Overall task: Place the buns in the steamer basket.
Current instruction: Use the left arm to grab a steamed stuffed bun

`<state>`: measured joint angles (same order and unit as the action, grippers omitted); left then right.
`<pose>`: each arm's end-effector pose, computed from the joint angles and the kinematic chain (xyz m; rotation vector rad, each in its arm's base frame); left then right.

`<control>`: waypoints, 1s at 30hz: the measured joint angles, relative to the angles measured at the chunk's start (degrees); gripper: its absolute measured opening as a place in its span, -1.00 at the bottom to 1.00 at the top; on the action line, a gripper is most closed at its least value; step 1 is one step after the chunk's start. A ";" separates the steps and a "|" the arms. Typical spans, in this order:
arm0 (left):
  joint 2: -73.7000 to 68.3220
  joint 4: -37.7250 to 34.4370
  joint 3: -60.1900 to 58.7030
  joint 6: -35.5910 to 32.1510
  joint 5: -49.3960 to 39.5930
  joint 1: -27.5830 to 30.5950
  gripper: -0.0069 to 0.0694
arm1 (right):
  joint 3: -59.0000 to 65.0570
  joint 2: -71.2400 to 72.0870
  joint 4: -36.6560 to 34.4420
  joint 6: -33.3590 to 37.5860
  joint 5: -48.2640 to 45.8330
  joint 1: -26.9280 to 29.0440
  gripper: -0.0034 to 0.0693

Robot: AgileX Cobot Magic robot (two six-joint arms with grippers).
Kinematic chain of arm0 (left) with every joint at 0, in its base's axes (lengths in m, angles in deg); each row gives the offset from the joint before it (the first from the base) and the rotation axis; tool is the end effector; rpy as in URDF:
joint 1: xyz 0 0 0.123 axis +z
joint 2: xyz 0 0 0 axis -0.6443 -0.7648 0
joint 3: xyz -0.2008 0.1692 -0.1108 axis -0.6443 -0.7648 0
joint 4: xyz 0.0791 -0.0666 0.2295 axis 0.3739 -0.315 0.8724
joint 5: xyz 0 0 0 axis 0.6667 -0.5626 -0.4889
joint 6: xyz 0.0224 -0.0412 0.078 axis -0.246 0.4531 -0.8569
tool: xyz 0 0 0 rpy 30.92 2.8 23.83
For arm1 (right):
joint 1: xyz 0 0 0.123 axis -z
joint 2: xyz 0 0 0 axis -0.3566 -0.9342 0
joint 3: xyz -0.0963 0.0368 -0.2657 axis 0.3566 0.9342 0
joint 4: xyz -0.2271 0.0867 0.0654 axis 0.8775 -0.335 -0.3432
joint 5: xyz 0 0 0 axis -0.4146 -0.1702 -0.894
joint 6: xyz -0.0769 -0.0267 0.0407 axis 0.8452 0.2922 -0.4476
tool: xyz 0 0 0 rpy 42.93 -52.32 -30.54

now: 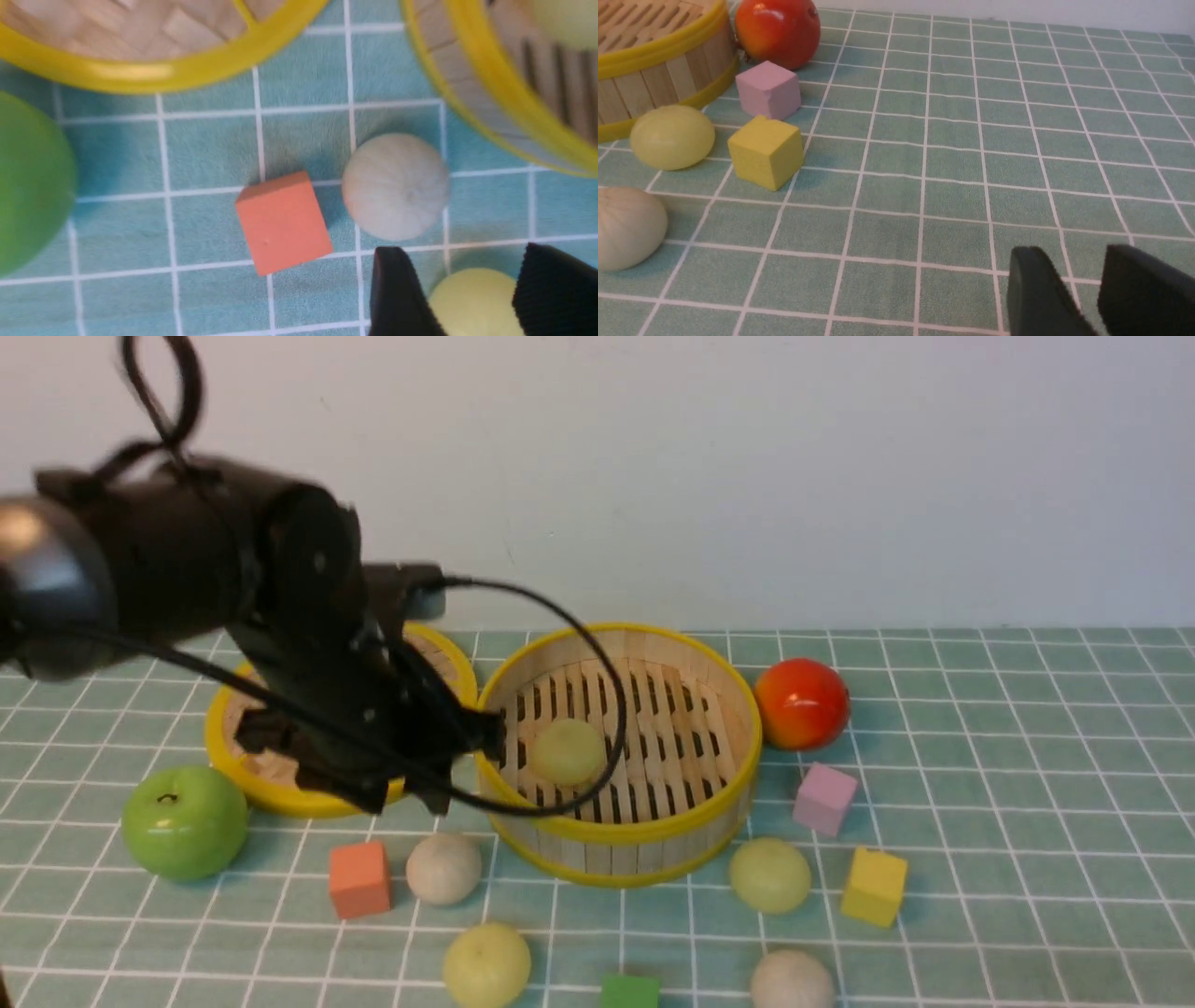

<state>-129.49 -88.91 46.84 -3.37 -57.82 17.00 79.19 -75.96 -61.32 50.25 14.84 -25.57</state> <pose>0.3271 -0.1382 0.2380 0.0755 2.7878 -0.1730 0.0524 -0.0022 0.1745 -0.0186 1.8691 -0.0038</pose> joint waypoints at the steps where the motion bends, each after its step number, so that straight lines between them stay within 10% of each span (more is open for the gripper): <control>1: -0.80 -0.06 -0.34 0.05 1.20 0.00 0.02 | 0.00 0.00 0.00 0.00 0.00 0.00 -0.25; 22: -11.03 -2.11 -0.37 1.01 8.09 0.00 -0.25 | 0.00 0.00 0.00 0.00 0.00 0.00 -0.25; 30: -9.89 -2.11 0.03 1.01 5.77 0.00 -0.84 | 0.00 0.00 0.00 0.00 0.00 0.00 -0.25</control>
<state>-139.37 -91.02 46.87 -2.35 -52.05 17.00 79.19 -75.96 -61.32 50.25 14.84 -25.57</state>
